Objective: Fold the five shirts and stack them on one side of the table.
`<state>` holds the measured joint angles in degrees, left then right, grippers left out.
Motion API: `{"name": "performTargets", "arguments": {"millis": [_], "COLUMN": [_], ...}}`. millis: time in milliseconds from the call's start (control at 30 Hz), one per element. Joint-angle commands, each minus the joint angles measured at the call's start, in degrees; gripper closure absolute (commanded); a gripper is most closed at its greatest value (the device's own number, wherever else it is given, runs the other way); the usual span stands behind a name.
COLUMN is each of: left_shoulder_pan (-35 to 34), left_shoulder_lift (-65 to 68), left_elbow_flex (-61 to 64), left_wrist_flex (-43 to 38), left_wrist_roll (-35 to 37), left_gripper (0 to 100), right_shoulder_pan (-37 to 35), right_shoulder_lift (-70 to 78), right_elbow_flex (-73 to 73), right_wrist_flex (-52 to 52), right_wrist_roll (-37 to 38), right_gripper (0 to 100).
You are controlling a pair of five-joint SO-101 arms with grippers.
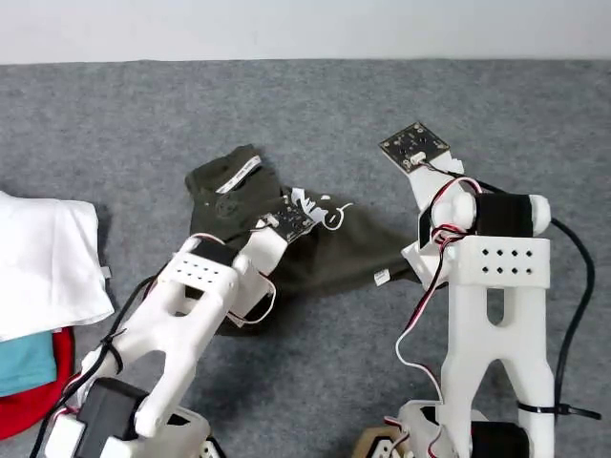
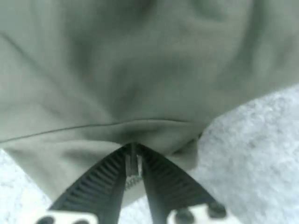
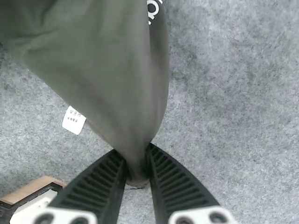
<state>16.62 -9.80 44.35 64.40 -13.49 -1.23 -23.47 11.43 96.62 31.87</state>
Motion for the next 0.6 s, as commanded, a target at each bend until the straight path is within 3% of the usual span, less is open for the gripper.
{"name": "performTargets", "arguments": {"millis": [0, 233, 567], "left_shoulder_pan": [1.3, 1.4, 1.3], "left_shoulder_lift": [-0.1, -0.1, 0.5], "left_elbow_flex": [-4.3, -9.4, -7.7], "left_wrist_flex": [5.8, 14.3, 11.2], "left_wrist_roll": [0.4, 0.4, 0.4], "left_gripper": [99, 99, 99], "right_shoulder_pan": [-0.1, -0.1, -0.2], "right_shoulder_lift": [-1.9, -1.9, -1.5], "right_elbow_flex": [-0.3, -0.3, -0.3], "right_wrist_flex": [-0.1, -0.1, -0.6], "right_wrist_roll": [0.2, 0.2, 0.2], "right_gripper": [98.9, 98.9, 98.9]}}
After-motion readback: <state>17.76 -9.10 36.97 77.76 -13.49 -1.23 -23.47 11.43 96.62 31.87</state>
